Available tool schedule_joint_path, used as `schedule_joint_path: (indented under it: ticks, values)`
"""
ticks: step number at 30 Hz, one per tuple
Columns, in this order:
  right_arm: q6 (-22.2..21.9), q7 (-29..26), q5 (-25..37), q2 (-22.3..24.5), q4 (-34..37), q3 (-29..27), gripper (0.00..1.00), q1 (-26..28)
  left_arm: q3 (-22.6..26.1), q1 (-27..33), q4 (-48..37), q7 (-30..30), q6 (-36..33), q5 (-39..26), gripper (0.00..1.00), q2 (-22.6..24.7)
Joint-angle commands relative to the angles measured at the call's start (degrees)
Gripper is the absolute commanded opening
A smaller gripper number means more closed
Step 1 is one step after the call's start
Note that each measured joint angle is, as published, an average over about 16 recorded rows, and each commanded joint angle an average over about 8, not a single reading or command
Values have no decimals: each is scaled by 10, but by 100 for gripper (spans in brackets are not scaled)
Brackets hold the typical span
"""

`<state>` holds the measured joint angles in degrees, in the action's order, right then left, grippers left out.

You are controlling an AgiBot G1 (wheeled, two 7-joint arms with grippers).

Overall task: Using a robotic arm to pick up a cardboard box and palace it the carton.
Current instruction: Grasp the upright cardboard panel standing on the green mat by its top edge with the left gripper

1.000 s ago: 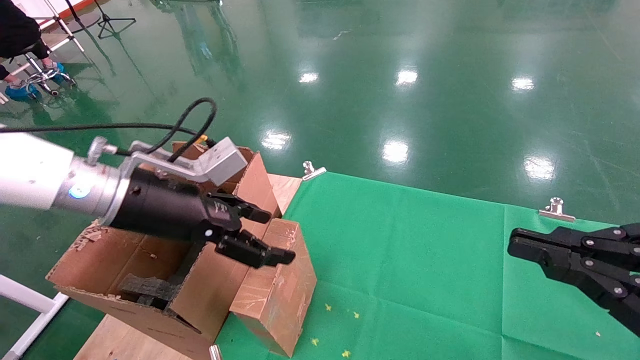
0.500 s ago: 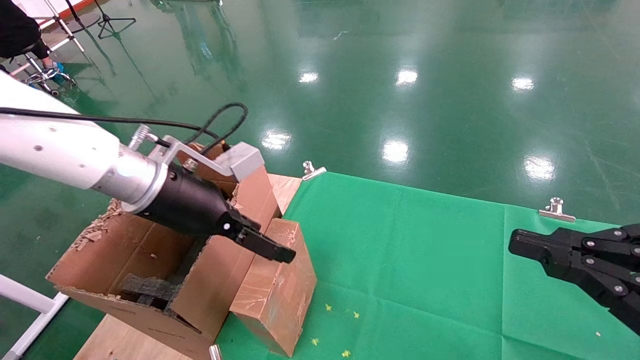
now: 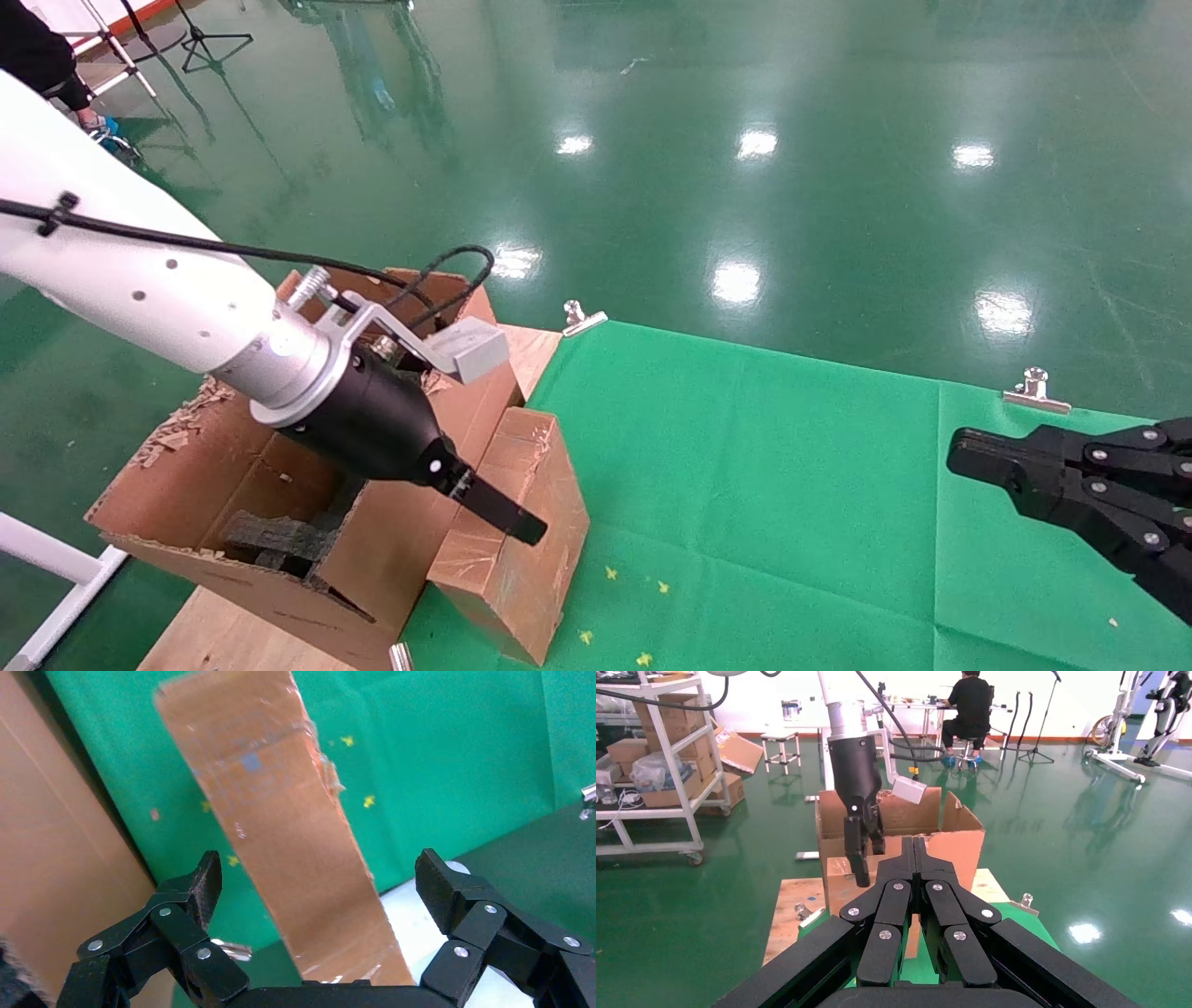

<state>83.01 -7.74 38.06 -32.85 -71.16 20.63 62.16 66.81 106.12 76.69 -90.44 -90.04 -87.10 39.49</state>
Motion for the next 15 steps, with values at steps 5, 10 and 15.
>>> schedule_joint_path:
  ticks: [5, 10, 15]
  values:
    - [0, 0, 0, 0, 0, 0, 66, 0, 40, 16, 1, -17, 4, 5, 97, 10]
    - [0, 0, 0, 0, 0, 0, 100, 0, 59, 24, 2, -20, 4, 3, 41, 18]
    - [0, 0, 0, 0, 0, 0, 100, 0, 61, 25, 2, -20, 4, 1, 0, 19]
